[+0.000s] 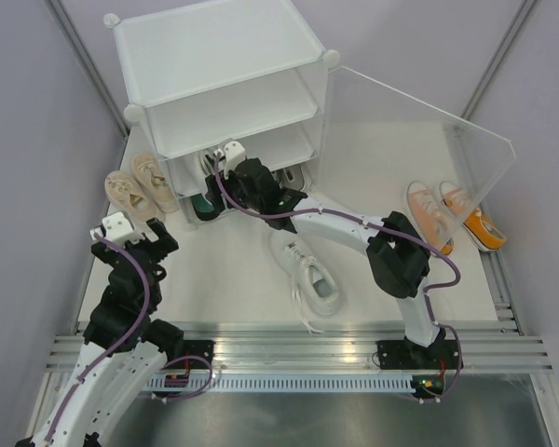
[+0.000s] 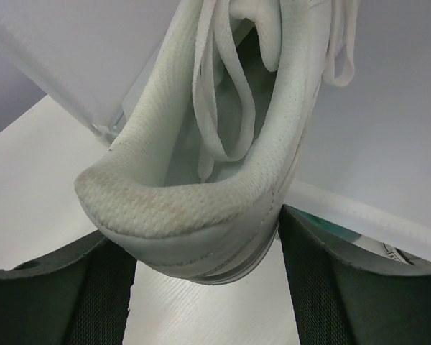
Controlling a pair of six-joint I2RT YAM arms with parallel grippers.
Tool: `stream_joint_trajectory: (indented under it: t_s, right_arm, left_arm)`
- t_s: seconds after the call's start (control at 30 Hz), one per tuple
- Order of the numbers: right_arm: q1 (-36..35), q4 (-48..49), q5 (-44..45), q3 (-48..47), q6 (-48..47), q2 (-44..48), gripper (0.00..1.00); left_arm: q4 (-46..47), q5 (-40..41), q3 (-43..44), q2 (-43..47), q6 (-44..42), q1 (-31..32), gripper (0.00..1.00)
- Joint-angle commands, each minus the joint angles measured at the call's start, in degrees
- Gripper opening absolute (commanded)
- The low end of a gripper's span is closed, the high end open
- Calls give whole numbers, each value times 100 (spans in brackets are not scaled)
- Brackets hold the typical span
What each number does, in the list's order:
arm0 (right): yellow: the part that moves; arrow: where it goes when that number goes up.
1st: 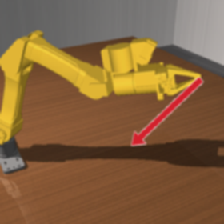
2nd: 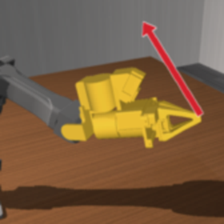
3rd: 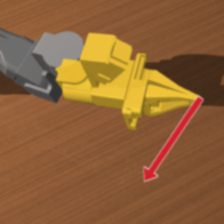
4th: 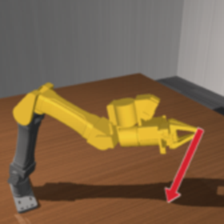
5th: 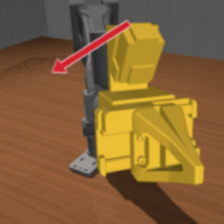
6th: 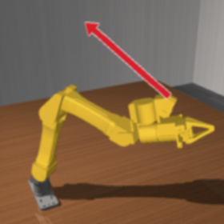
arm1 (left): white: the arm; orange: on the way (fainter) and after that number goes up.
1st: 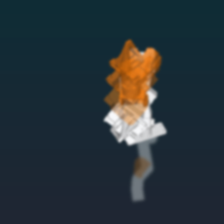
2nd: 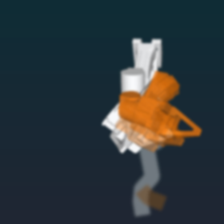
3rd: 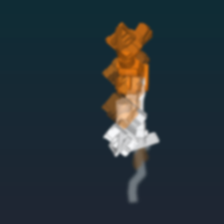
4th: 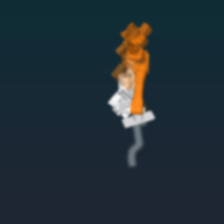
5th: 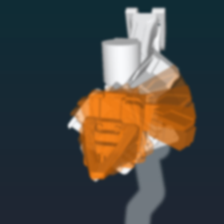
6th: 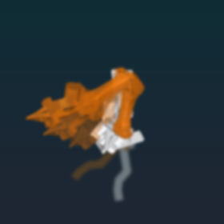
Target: Place and organize the shoes in the shoe cabinet
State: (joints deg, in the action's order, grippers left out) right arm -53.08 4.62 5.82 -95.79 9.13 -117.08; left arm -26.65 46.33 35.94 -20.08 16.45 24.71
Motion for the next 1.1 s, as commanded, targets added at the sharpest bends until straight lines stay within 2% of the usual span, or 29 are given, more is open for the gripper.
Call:
stream_joint_trajectory:
  t_s: [0.0,0.57,1.07]
  right_arm:
    - [87,645,-82,-659,-130,-271,44]
    - [149,689,-319,-2303,-34,-1467,46]
    - [87,926,-846,-2462,379,-1810,55]
  left_arm:
    - [161,-36,97,-75,34,-36,100]
    - [169,-150,88,-155,8,-36,100]
    - [196,-308,79,-137,-19,-36,100]
